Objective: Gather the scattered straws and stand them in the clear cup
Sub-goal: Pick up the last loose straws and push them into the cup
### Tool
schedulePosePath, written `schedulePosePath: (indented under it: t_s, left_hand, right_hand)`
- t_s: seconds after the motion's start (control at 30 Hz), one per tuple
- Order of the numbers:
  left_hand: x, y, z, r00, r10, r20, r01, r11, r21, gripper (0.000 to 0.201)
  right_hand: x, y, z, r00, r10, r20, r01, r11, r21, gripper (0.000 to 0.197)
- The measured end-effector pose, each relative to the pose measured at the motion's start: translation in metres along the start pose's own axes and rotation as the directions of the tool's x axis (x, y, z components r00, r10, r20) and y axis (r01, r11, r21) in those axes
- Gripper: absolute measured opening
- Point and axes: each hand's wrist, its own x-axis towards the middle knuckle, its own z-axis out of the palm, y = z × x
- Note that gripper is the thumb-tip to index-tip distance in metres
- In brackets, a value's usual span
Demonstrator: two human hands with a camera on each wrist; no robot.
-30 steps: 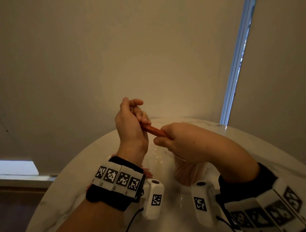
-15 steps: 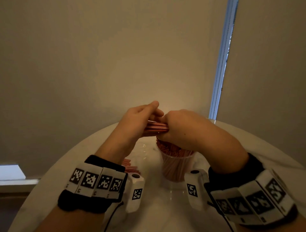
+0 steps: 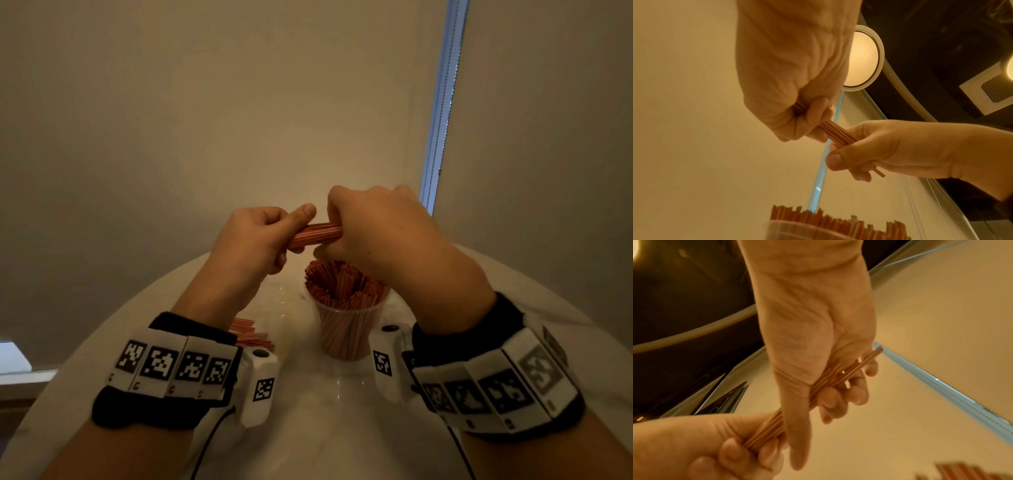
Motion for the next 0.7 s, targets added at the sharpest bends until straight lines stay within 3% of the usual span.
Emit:
schedulePosePath:
  t_s: [0.07, 0.13, 0.27, 0.37, 0.5, 0.57, 0.7]
  left_hand:
    - [0.002, -0.001, -0.002, 0.999, -0.013, -0.048, 0.012, 0.999, -0.035, 0.045]
    - [0.004, -0.002, -0.003, 0.997, -0.019, -0.075, 0.014, 0.998, -0.061, 0.040]
    - [0.003, -0.003, -0.004, 0.999, -0.015, -0.047, 0.013, 0.999, -0.041, 0.038]
    - [0.003, -0.002, -0.007, 0.999, -0.032, 0.030, 0.034, 0.998, -0.061, 0.037]
    - [0.002, -0.002, -0.006, 0.996, -0.050, 0.078, 0.057, 0.995, -0.088, 0.037]
    - [0.003, -0.002, -0.006, 0.999, -0.031, 0.035, 0.035, 0.992, -0.120, 0.035]
    - [0.006, -0.003, -0.008, 0.989, -0.035, -0.145, -0.003, 0.967, -0.255, 0.032]
  right_hand:
    - [0.000, 0.006, -0.002, 0.999, 0.048, -0.025, -0.049, 0.999, -0.015, 0.036]
    - [0.000, 0.008, -0.003, 0.997, 0.074, 0.003, -0.074, 0.994, 0.084, 0.029]
    - [0.002, 0.002, 0.002, 0.998, 0.048, 0.049, -0.056, 0.979, 0.194, 0.018]
    - [0.004, 0.001, 0.004, 0.994, 0.067, 0.088, -0.090, 0.951, 0.297, 0.025]
    - [0.006, 0.001, 0.003, 0.997, 0.057, 0.046, -0.070, 0.928, 0.365, 0.029]
    - [0.005, 0.004, 0.002, 0.999, 0.040, 0.015, -0.043, 0.905, 0.423, 0.041]
    - [0.004, 0.013, 0.000, 0.993, 0.114, -0.022, -0.080, 0.804, 0.589, 0.109]
